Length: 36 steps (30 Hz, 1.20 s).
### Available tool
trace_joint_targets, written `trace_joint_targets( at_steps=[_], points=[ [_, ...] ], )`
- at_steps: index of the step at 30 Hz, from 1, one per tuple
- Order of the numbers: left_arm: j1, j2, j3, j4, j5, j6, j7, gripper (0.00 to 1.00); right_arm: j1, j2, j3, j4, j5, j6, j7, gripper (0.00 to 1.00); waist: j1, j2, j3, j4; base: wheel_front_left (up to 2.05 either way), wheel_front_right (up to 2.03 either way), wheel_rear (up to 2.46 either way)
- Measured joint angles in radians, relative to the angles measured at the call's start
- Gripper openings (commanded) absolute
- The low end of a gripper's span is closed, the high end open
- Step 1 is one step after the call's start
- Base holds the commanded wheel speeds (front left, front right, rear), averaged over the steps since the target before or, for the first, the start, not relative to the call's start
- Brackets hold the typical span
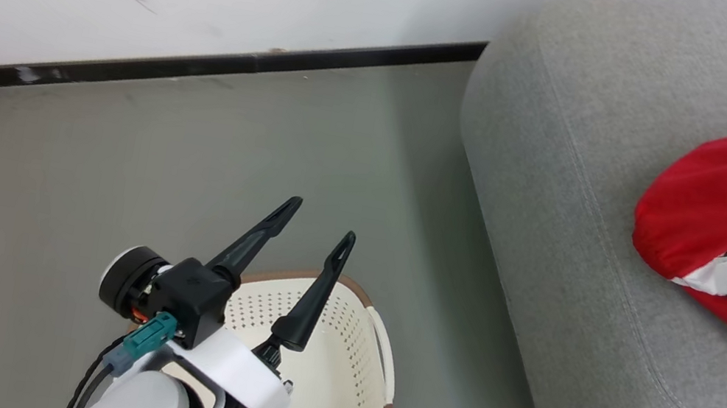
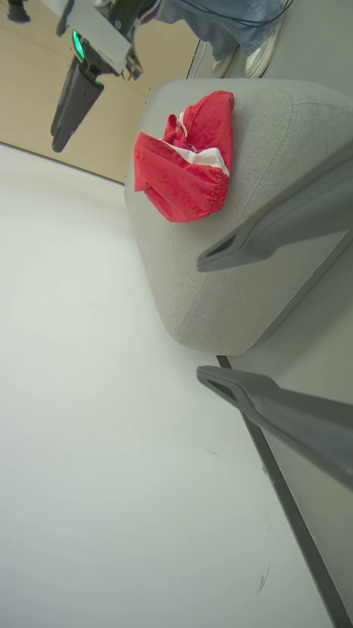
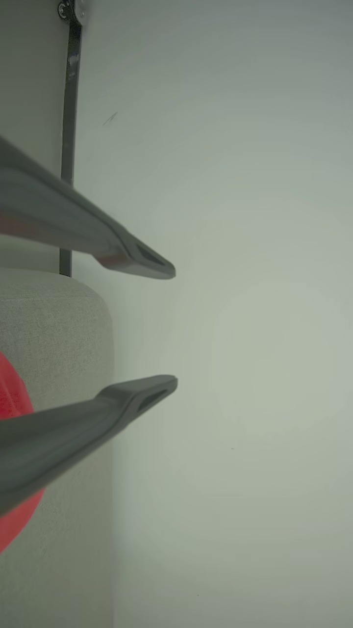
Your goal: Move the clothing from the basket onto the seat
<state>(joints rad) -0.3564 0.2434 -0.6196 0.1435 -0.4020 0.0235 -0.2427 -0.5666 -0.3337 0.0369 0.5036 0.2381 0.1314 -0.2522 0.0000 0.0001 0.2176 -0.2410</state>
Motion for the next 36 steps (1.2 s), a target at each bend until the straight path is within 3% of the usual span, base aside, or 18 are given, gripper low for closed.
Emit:
trace_joint_targets(
  at_steps=[14,36],
  points=[
    [0.099,-0.007,0.114,0.046,-0.039,0.077,-0.004,1.00,0.120,0.115,0.047,-0.030,-0.028,0.000,0.000,1.00,0.0000,0.0000,-0.080,0.106,0.00,0.00,0.00],
    [0.212,-0.006,0.247,0.102,-0.036,0.185,-0.010,1.00,0.326,0.245,0.003,-0.080,-0.090,0.000,0.001,1.00,0.0000,0.0000,-0.182,0.201,0.00,0.00,0.00]
  ],
)
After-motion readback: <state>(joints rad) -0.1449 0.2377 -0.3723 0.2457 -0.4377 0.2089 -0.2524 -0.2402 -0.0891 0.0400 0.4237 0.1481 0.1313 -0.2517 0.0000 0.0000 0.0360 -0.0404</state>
